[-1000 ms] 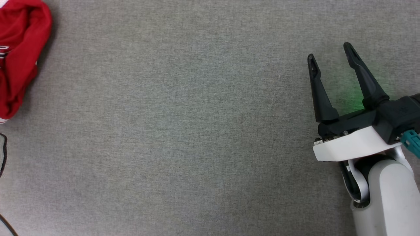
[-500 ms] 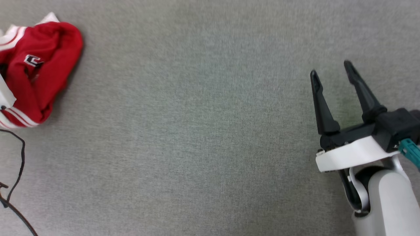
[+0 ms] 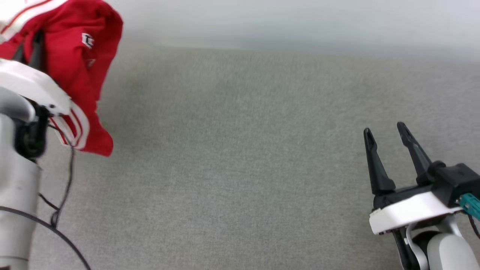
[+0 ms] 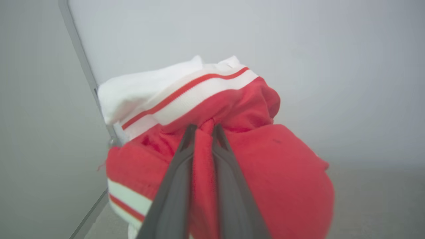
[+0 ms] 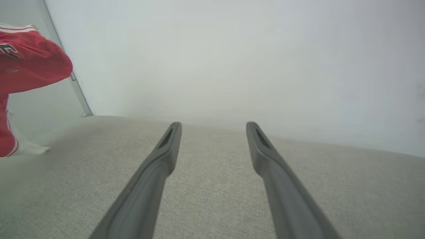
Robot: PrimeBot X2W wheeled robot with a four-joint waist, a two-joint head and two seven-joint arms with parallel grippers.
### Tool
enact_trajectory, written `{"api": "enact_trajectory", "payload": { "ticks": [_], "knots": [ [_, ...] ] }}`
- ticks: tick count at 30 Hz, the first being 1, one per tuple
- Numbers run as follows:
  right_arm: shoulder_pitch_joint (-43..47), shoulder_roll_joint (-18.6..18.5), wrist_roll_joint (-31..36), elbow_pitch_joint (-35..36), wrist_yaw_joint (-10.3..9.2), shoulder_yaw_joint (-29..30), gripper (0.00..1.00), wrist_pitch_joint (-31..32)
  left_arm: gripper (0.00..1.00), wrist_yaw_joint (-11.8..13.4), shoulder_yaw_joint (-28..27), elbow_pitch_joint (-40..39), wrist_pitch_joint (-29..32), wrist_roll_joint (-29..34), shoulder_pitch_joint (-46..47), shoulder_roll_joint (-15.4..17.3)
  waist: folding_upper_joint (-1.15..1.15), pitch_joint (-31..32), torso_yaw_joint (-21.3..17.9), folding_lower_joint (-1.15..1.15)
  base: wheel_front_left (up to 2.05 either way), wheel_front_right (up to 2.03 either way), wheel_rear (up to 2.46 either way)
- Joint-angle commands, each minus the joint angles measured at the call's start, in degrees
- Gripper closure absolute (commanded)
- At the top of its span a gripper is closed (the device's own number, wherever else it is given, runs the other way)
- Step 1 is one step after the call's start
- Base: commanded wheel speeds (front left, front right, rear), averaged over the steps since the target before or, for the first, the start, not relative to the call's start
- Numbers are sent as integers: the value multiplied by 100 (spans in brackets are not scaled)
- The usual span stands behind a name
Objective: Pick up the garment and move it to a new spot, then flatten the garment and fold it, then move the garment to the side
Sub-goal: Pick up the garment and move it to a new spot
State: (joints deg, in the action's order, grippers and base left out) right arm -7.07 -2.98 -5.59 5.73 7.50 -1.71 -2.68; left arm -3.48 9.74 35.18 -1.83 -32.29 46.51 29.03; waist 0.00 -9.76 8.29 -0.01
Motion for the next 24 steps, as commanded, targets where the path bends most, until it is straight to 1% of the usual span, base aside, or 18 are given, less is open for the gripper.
{"api": "enact_trajectory", "payload": {
  "ticks": [1,7,10,14,16,21,24],
  "knots": [
    [113,16,-52,21,-2,22,0,21,100,21,27,-116,-78,-9,-139,-95,0,389,-204,1,0,0,0],
    [348,14,-104,149,-2,60,0,120,100,61,181,-894,-345,-169,-761,-626,0,660,-641,1,0,0,0],
    [419,13,-131,224,-2,80,0,176,100,87,364,-1258,-406,-167,-1125,-877,0,695,-913,1,0,0,0],
    [490,14,-178,326,-2,189,0,220,100,48,742,-1569,-414,-102,-1501,-1249,0,605,-1209,1,0,0,0],
    [520,15,-214,354,-1,225,0,244,100,-22,990,-1531,-351,-82,-1628,-1426,0,502,-1320,1,0,0,0],
    [410,14,-308,389,-2,211,0,204,100,-223,1609,-1062,-306,37,-1680,-1766,0,145,-1605,1,0,0,0],
    [328,12,-364,376,-2,194,0,161,100,-315,2004,-770,-290,124,-1646,-1906,0,-79,-1739,1,0,0,0]
  ]
}}
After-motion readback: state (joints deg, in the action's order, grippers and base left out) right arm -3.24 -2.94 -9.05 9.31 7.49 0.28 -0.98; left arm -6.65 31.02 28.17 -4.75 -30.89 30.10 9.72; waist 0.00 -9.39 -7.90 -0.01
